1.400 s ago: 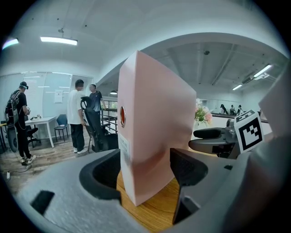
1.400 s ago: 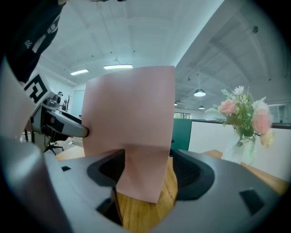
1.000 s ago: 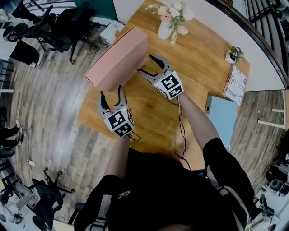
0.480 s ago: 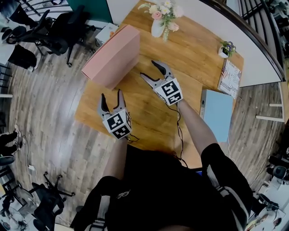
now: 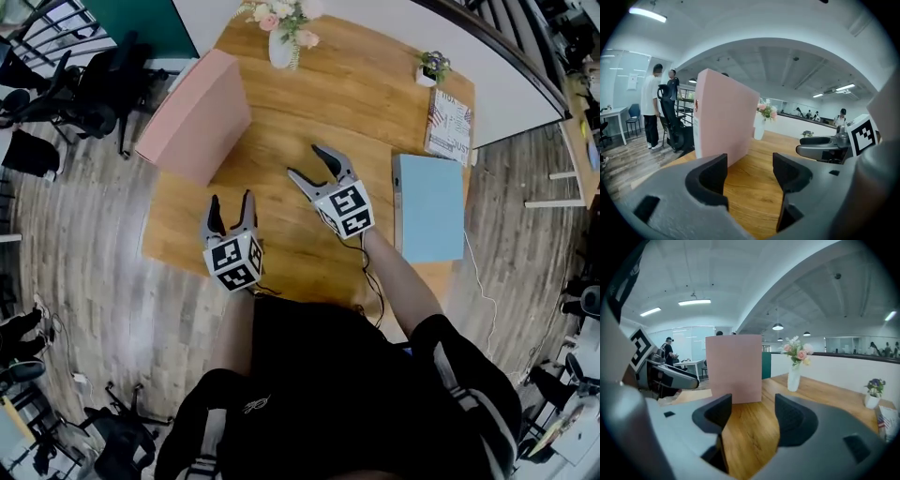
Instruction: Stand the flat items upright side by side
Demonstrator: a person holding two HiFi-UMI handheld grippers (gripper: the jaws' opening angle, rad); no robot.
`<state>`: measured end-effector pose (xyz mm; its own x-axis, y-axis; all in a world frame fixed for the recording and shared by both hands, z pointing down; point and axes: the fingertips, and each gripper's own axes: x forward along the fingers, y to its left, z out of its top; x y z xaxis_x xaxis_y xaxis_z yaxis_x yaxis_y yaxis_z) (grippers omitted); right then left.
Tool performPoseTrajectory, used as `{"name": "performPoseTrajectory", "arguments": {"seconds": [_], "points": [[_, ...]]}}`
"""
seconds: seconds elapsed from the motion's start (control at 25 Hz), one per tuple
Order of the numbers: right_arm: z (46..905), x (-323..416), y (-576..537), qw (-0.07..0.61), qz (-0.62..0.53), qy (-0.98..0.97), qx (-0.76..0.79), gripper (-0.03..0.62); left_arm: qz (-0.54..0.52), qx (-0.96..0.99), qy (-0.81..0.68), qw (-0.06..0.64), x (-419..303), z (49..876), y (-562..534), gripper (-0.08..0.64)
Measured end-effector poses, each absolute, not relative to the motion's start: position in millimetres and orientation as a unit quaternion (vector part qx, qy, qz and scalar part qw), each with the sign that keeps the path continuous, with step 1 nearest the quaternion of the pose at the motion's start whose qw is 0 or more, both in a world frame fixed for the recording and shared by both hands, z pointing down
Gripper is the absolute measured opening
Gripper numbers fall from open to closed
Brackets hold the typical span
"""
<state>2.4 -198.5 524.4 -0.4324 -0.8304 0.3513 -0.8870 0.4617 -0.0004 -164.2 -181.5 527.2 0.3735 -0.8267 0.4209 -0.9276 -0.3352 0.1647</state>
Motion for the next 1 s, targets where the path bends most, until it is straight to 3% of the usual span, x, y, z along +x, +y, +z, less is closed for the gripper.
{"name": "performPoseTrajectory", "arguments": {"seconds": [0.52,1.0], "points": [[530.9,97.1,-51.8,0.158,0.176,-0.761,0.604,0.282,0.172,0.871,-0.386,0.251,-62.6,545.6,-85.8,0.299],[542.0,189.4,65.3,0.152,0.219,-0.660,0.702,0.276,0.223,0.915,-0.231,0.246,44.3,555.5,-26.8,0.299]]}}
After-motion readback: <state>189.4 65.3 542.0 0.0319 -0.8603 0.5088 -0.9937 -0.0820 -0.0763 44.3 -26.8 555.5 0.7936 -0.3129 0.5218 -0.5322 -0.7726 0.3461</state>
